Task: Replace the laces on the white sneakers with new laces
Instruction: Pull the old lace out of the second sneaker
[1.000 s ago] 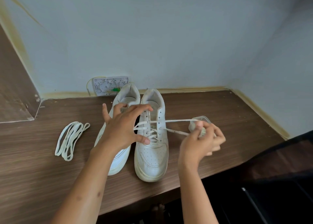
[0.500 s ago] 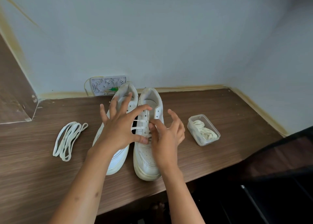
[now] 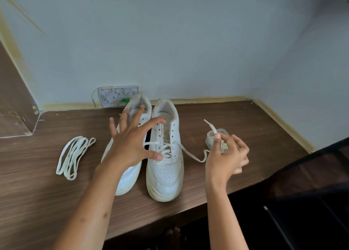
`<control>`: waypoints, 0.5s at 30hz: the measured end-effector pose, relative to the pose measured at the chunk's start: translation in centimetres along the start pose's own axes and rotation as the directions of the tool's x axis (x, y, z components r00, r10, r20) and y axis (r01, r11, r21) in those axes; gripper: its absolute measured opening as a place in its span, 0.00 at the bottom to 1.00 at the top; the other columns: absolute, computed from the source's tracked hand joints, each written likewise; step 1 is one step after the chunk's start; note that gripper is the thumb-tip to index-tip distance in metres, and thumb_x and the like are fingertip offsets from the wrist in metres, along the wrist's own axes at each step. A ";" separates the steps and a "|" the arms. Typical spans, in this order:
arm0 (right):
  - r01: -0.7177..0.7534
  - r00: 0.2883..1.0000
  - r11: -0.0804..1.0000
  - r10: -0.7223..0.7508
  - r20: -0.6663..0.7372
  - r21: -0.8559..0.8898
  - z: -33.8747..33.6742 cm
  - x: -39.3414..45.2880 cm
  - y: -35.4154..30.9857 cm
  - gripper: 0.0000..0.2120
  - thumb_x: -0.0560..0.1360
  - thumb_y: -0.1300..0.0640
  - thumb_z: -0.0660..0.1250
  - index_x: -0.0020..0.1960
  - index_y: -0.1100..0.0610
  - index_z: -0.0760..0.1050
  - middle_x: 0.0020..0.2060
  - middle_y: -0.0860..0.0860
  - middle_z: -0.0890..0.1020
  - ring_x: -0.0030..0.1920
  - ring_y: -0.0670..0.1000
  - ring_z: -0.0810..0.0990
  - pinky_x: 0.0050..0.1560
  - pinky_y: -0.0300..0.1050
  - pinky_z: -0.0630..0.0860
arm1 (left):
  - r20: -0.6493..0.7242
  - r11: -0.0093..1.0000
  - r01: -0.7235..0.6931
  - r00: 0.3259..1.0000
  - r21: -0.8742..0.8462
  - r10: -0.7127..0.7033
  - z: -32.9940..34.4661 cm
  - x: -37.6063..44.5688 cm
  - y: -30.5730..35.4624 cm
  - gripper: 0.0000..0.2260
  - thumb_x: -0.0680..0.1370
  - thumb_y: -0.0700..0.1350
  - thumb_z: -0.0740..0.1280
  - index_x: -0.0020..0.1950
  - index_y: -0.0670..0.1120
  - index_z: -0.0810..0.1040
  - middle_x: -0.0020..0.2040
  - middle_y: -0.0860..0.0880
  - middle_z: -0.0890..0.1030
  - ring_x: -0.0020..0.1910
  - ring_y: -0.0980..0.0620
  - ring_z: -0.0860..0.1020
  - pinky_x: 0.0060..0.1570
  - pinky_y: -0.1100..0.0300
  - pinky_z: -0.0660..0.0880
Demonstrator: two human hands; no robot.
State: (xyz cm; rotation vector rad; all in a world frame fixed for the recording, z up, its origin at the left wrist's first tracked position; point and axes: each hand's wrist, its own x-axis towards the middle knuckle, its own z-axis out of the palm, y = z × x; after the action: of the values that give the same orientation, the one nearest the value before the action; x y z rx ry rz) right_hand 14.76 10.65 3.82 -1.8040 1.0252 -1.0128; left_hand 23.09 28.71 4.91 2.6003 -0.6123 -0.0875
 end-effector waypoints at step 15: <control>0.457 0.785 0.887 -0.367 0.500 -0.067 2.1 -4.6 0.4 0.09 0.79 0.47 0.66 0.58 0.37 0.79 0.76 0.45 0.55 0.76 0.51 0.48 0.72 0.57 0.52 | -0.006 0.999 -0.004 1.000 -0.032 0.003 0.1 -0.1 -0.1 0.42 0.61 0.65 0.77 0.69 0.76 0.58 0.80 0.57 0.39 0.76 0.48 0.32 0.71 0.38 0.31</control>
State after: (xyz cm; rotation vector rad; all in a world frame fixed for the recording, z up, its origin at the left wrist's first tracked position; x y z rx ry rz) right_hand 14.91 15.17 1.58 -2.3492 0.4286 -0.6647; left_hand 23.04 28.78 4.81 2.5672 -0.6085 -0.0881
